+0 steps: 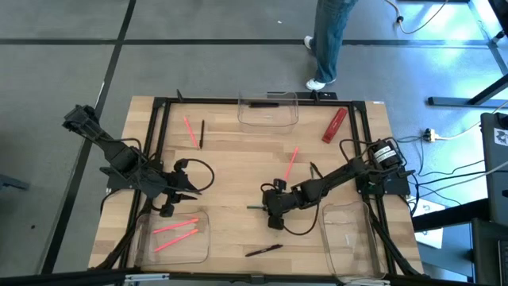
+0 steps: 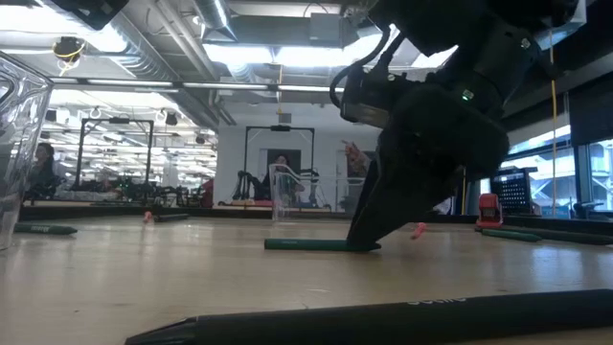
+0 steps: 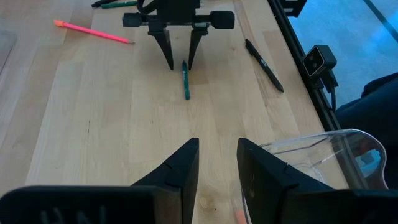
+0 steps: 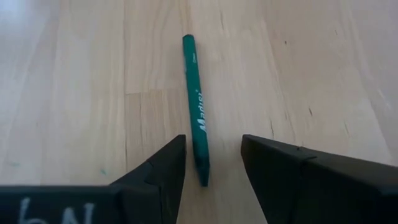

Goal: Sort crayons/erasers/pens/pencils in bins
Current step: Put the green crayon into the bottom right transparent bin

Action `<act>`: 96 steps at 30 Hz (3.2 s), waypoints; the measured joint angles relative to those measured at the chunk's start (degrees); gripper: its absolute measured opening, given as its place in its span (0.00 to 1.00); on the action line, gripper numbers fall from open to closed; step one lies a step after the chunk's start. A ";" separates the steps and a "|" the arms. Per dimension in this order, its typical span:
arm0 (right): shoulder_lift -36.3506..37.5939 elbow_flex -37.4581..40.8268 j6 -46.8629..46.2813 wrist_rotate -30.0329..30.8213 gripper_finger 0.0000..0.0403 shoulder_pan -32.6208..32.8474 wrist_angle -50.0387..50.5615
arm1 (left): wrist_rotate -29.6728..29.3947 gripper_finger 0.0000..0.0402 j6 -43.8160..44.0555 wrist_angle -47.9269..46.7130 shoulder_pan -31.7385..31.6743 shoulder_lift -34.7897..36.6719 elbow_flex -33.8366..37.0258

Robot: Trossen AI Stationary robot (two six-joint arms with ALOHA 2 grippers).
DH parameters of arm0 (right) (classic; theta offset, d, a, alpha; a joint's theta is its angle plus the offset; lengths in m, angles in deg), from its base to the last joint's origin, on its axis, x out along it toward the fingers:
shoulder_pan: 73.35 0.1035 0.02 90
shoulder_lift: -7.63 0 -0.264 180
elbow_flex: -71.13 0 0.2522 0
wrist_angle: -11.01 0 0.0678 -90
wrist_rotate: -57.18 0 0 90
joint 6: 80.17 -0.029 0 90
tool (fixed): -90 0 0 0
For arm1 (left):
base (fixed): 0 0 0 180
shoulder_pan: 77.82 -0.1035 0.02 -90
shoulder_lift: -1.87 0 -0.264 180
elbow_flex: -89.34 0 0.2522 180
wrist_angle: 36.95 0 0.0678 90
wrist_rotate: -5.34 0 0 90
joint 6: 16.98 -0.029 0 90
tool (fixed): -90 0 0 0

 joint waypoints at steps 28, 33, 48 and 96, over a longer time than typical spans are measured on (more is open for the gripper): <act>-0.67 -18.77 1.77 -6.99 0.40 -3.22 30.95 | 0.00 0.25 0.00 0.00 0.02 0.00 0.00; -2.46 -21.23 2.92 -6.78 0.40 -3.20 30.65 | -0.01 0.25 0.00 0.00 0.01 0.01 0.00; -14.35 -32.97 7.74 -7.49 0.40 -2.90 38.45 | -0.02 0.25 0.06 0.00 0.00 0.02 0.00; -13.41 -32.71 -4.57 -7.26 0.06 -3.44 38.71 | 0.02 0.25 -0.44 0.00 0.02 0.00 0.00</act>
